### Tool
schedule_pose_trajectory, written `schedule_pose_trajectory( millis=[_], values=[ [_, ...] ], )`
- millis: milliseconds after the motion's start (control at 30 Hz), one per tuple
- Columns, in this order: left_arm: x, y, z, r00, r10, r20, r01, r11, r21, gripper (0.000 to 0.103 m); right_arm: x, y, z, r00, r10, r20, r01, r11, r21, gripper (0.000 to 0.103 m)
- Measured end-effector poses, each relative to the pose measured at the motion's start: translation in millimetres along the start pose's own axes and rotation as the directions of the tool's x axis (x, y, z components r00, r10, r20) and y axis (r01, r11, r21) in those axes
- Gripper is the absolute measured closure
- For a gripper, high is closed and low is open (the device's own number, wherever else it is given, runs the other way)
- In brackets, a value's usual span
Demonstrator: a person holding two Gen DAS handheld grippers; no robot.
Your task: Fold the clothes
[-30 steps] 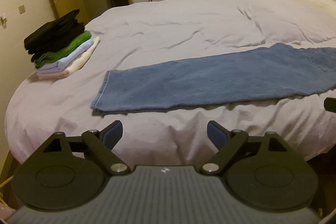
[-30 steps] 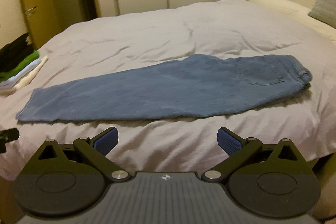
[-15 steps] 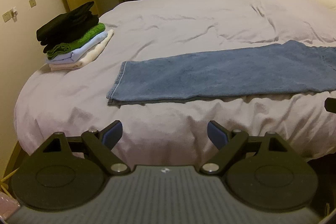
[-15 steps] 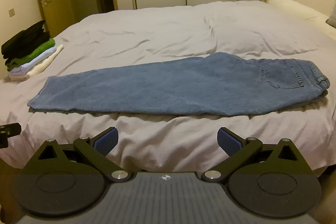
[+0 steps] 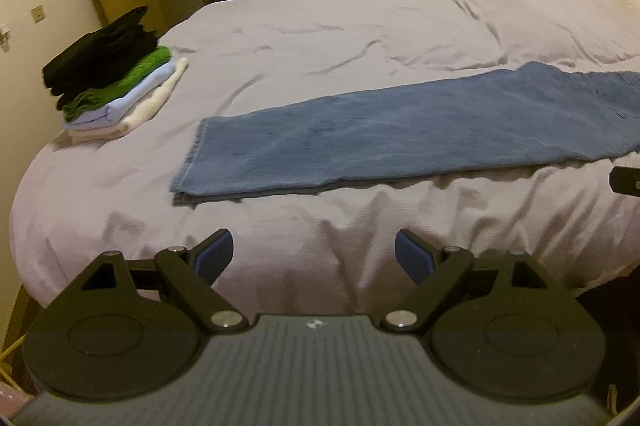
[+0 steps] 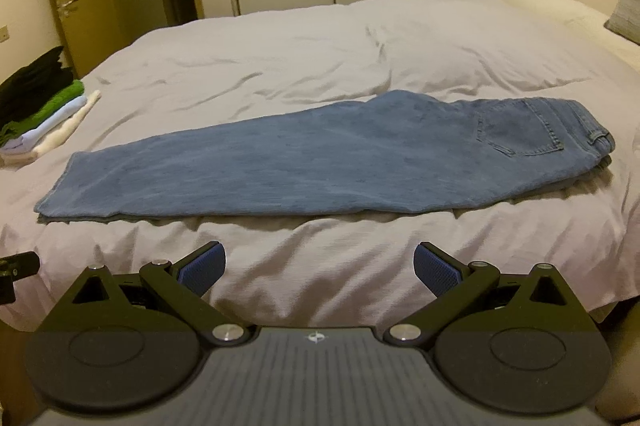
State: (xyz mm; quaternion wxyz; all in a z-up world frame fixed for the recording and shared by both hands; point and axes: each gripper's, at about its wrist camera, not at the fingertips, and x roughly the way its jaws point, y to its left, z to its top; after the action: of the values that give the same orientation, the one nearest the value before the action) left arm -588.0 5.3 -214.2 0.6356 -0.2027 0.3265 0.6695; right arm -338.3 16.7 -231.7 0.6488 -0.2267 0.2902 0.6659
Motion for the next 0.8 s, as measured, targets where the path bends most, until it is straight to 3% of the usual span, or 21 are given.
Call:
schedule_pose_trajectory(
  millis=[133, 233, 300, 400, 533, 600, 700, 800],
  values=[
    [13, -5, 4, 1.0, -0.026, -0.013, 0.026, 1.0, -0.01, 0.017, 4, -14, 0, 1.0, -0.016, -0.005, 0.016, 0.999, 0.033, 0.0],
    [30, 13, 7, 0.994, -0.106, -0.017, 0.104, 0.988, -0.115, 0.017, 10, -26, -1, 1.0, -0.025, -0.018, 0.026, 0.998, 0.062, 0.0],
    [43, 31, 9, 0.987, -0.162, -0.02, 0.155, 0.967, -0.202, 0.024, 18, -35, 0, 0.999, -0.033, -0.035, 0.036, 0.996, 0.077, 0.0],
    [67, 60, 11, 0.978, -0.205, -0.051, 0.176, 0.925, -0.338, 0.038, 35, -47, 2, 0.997, -0.042, -0.07, 0.049, 0.994, 0.1, 0.0],
    [93, 92, 9, 0.981, -0.19, -0.046, 0.149, 0.88, -0.452, 0.04, 62, -58, 10, 0.994, -0.038, -0.103, 0.049, 0.993, 0.109, 0.0],
    [109, 108, 7, 0.981, -0.191, -0.029, 0.148, 0.84, -0.523, 0.044, 77, -62, 15, 0.994, -0.035, -0.102, 0.047, 0.992, 0.116, 0.0],
    [136, 135, 2, 0.978, -0.207, -0.005, 0.154, 0.746, -0.648, 0.054, 97, -68, 23, 0.995, -0.026, -0.099, 0.04, 0.99, 0.139, 0.0],
    [161, 155, -4, 0.979, -0.203, 0.02, 0.153, 0.666, -0.73, 0.071, 114, -73, 29, 0.995, -0.009, -0.098, 0.027, 0.983, 0.181, 0.0]
  ],
)
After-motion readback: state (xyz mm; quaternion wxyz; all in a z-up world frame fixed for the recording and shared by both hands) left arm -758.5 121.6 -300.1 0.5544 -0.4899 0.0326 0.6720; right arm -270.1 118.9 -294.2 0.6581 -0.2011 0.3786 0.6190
